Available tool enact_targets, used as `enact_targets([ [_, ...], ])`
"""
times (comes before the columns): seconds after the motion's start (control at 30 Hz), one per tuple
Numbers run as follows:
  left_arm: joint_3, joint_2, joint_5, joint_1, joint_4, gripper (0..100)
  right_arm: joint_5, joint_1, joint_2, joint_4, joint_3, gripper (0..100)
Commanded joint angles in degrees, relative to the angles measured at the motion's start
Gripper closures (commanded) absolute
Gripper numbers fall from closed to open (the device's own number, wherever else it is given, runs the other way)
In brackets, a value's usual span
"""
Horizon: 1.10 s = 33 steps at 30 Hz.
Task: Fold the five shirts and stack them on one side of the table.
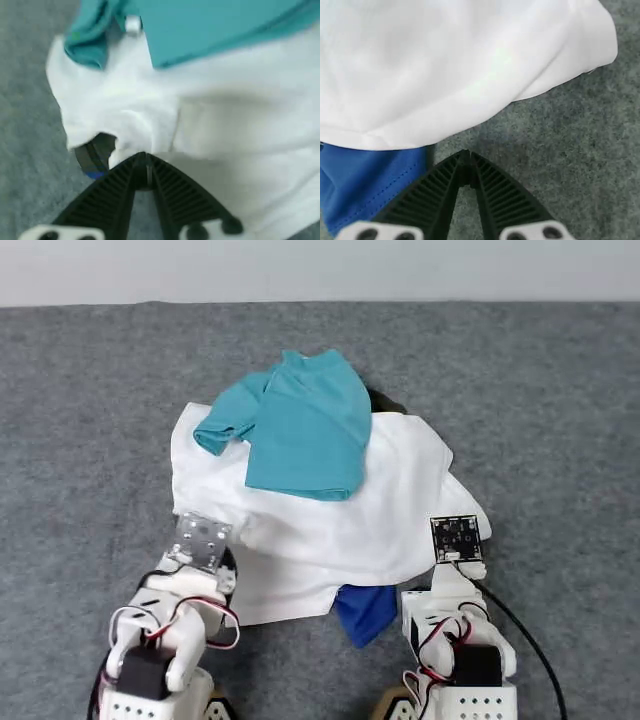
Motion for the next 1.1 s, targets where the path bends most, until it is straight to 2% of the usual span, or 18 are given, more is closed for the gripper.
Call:
enact_targets([
  [0.0, -8.3, -0.3, 0.4, 0.6, -1.7, 99, 0.5, 0.0, -0.3, 0.3, 0.8, 99.0],
  [0.2, -15.3, -0.2, 0.4, 0.7, -0.7, 89, 0.5, 0.0, -0.3, 0.3, 0.8, 99.0],
  [0.43, -20.6, 2.8, 0.4, 0.7, 2.3, 89, 0.5, 0.0, -0.3, 0.3, 0.8, 99.0],
  [0.5, -23.9, 8.3, 0.4, 0.8, 1.9, 89, 0.5, 0.0, -0.3, 0.3, 0.8, 99.0],
  [0.63, -35.5, 24.5, 0.6, 5.6, 4.4, 89, 0.5, 0.0, -0.3, 0.3, 0.8, 99.0],
  [0.83, -57.4, 49.5, 0.6, 14.7, 17.8, 89, 0.5, 0.0, -0.3, 0.3, 0.8, 99.0],
  [1.07, -71.3, 70.1, 0.6, 15.5, 19.7, 88, 0.5, 0.0, -0.3, 0.3, 0.8, 99.0],
])
